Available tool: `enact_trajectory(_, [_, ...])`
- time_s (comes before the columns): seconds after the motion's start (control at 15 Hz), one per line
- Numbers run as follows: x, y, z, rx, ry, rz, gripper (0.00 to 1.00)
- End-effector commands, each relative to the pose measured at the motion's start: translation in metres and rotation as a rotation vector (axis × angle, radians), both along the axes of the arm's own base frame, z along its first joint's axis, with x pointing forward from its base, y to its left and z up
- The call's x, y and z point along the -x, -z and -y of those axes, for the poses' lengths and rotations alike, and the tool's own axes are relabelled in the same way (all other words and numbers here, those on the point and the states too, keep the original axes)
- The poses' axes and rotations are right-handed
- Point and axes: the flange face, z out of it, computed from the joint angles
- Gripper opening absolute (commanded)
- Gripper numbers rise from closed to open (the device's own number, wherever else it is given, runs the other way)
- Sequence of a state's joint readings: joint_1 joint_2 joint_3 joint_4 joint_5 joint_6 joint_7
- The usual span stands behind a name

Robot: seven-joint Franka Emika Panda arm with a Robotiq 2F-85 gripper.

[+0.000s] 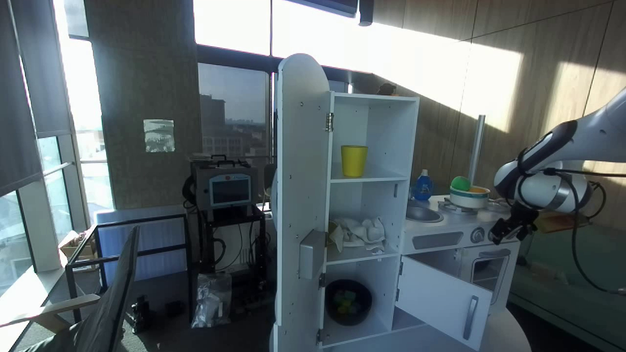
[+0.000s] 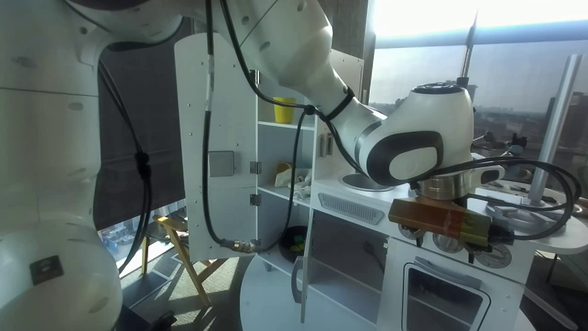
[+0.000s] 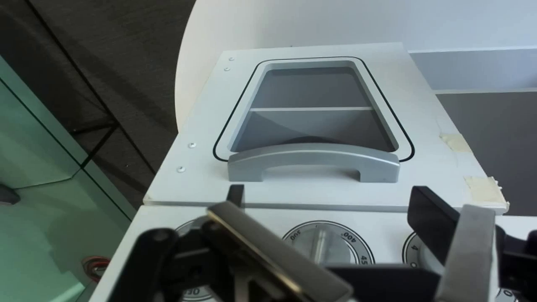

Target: Turn the middle knob of the stove to the right

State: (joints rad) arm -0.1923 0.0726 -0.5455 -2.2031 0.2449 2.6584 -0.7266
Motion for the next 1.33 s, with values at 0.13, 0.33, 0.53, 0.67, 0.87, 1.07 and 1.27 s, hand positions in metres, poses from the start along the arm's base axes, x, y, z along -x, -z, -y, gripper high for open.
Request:
enact_trajectory(0.13, [-0.021, -0.013, 0.003, 0.054, -0.059, 0.006, 1.00])
enact_trajectory(0.33, [-0.027, -0.008, 0.003, 0.056, -0.084, -0.001, 1.00])
enact_trajectory(0.53, [-0.031, -0.004, 0.006, 0.067, -0.104, -0.009, 1.00])
enact_trajectory(0.67, [-0.032, -0.001, 0.008, 0.067, -0.112, -0.013, 0.75])
enact_trajectory(0.87, [-0.030, -0.002, 0.010, 0.082, -0.125, -0.008, 0.58])
enact_trajectory(1.07, [-0.028, -0.006, 0.010, 0.101, -0.123, 0.008, 0.35])
enact_trajectory(1.27, [-0.025, -0.008, 0.008, 0.102, -0.107, 0.022, 0.18])
